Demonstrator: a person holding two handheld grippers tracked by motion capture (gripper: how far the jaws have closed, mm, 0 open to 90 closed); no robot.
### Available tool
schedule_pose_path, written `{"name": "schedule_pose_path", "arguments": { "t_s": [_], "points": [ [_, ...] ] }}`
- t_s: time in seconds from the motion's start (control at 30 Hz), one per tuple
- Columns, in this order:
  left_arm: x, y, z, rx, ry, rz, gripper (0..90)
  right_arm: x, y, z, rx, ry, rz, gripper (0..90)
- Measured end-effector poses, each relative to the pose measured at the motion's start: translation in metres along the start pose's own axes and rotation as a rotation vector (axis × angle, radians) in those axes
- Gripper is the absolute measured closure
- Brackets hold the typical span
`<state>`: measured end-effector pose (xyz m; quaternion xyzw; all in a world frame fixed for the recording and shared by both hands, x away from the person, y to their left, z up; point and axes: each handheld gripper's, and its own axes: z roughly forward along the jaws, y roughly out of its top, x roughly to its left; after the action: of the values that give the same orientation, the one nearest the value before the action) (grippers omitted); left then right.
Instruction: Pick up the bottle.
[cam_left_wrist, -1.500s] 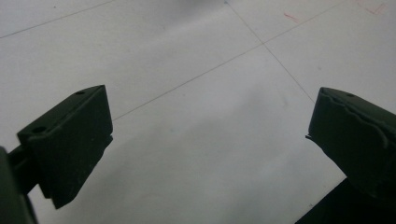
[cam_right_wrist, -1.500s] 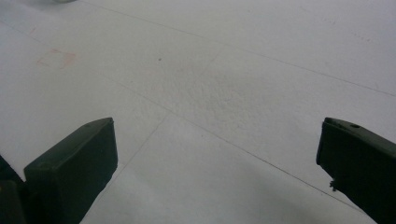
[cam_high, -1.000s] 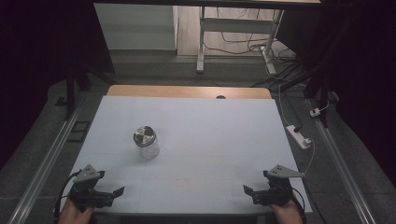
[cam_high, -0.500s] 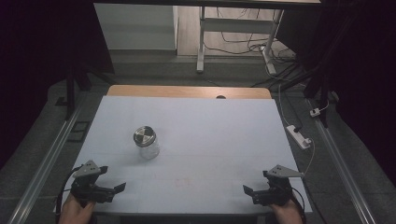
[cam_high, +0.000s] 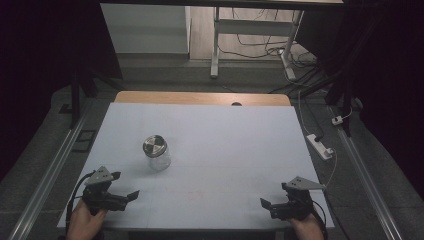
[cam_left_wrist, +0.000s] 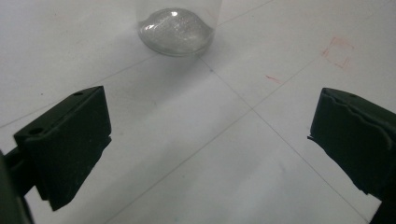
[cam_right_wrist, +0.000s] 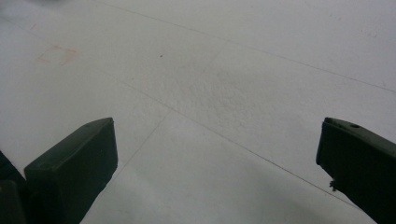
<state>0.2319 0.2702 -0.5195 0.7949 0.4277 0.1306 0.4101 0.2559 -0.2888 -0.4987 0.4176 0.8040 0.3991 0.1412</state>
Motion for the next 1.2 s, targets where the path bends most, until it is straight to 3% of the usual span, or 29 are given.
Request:
{"name": "schedule_pose_path", "arguments": {
  "t_s": [0.13, 0.6, 1.0, 1.2],
  "points": [
    [0.003, 0.004, 0.003, -0.015, 0.012, 0.006, 0.0, 0.0, 0.0, 0.0, 0.003, 0.001, 0.001, 0.0],
    [0.019, 0.02, 0.019, -0.026, 0.033, -0.041, 0.0, 0.0, 0.0, 0.001, 0.012, 0.004, 0.005, 0.0],
    [0.026, 0.039, 0.036, 0.007, 0.082, -0.027, 0.0, 0.0, 0.001, 0.002, 0.02, 0.006, 0.0, 0.0],
    [0.028, 0.048, 0.044, 0.0, 0.068, 0.007, 0.0, 0.0, 0.001, 0.003, 0.024, 0.009, -0.001, 0.0]
  ]
}}
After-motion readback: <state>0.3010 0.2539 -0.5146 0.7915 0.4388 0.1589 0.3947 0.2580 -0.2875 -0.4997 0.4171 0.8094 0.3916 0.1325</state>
